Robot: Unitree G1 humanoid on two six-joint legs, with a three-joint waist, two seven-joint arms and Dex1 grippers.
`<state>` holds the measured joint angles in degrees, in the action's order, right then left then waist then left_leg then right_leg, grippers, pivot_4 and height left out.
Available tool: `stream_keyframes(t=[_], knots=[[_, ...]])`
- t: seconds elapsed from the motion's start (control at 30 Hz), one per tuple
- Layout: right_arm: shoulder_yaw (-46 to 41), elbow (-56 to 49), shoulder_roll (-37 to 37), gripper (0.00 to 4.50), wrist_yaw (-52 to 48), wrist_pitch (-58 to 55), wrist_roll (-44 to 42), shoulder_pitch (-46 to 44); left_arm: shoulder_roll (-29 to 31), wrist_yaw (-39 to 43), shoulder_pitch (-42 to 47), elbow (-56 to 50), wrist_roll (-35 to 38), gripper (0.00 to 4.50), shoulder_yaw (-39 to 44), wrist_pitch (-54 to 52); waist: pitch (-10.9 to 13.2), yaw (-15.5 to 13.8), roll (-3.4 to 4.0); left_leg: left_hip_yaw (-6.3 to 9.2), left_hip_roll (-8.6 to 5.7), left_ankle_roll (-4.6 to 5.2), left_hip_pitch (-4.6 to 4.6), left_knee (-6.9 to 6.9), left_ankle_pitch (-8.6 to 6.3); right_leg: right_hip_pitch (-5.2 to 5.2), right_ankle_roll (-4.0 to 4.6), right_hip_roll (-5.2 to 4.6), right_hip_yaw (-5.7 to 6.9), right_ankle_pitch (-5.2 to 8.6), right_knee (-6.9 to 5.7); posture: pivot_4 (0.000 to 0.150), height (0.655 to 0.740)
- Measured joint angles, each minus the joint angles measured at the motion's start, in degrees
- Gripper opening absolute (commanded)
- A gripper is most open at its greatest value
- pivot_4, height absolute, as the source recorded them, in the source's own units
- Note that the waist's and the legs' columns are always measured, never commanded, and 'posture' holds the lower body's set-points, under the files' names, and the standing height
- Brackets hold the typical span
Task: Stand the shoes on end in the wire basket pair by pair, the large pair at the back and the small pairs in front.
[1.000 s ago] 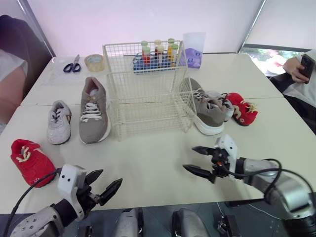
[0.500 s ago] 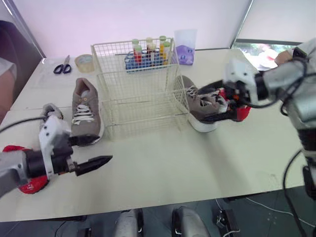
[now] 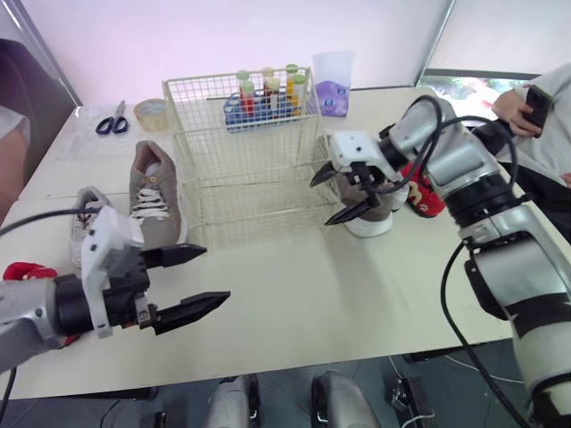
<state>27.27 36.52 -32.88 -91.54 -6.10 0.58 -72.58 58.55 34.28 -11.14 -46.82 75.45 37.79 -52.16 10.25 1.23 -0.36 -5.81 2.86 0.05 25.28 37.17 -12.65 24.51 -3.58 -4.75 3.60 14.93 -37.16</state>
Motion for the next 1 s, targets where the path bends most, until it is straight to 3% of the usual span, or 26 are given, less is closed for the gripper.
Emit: stream_keyframes(t=[0.13,0.17,0.27,0.47,0.8,1.0], knots=[[0.7,4.5,4.1,2.29,1.2,1.7,2.8,0.0,-0.3,-2.0,0.3,-0.8,-0.1,4.5,-1.3,1.0,0.0,0.0,0.01,0.04,0.12,-0.16,-0.06,-0.03,0.22,0.04,0.38,0.15,0.0,-0.08,-0.08,0.15,0.74],[0.7,6.3,5.2,1.6,1.7,2.4,3.6,0.0,-0.3,-2.2,0.6,-0.9,-0.3,4.5,-1.9,1.4,0.0,0.0,0.0,0.04,0.13,-0.18,-0.07,-0.03,0.26,0.04,0.43,0.18,0.0,-0.11,-0.09,0.15,0.74],[0.4,8.8,5.7,0.1,3.6,3.9,5.5,-0.2,-0.3,-2.3,0.8,-0.8,-1.0,4.5,-3.1,1.7,0.0,0.0,0.0,0.01,0.14,-0.2,-0.13,-0.02,0.26,0.0,0.47,0.17,-0.03,-0.14,-0.09,0.15,0.74],[0.1,7.7,6.3,0.04,5.2,1.7,7.1,0.0,-0.5,-2.9,2.0,-0.5,-2.5,4.5,-5.5,2.7,0.0,0.1,0.0,-0.03,0.15,-0.16,-0.12,-0.08,0.3,0.05,0.47,0.18,-0.1,-0.15,-0.1,0.15,0.74],[-2.8,-15.7,3.1,0.04,9.8,-17.3,7.1,9.9,-0.8,-2.6,4.5,1.2,-6.2,4.5,-9.9,3.7,0.0,-0.4,0.01,-0.02,0.15,-0.2,-0.04,-0.1,0.29,0.1,0.47,0.1,-0.09,-0.15,-0.07,0.15,0.74],[-3.1,-24.1,2.2,0.04,13.0,-24.9,6.9,13.0,-0.9,-1.7,7.6,3.4,-7.5,4.5,-12.6,3.8,0.0,-0.5,0.0,-0.02,0.12,-0.17,-0.01,-0.1,0.3,0.13,0.47,0.11,-0.08,-0.15,-0.06,0.15,0.74]])
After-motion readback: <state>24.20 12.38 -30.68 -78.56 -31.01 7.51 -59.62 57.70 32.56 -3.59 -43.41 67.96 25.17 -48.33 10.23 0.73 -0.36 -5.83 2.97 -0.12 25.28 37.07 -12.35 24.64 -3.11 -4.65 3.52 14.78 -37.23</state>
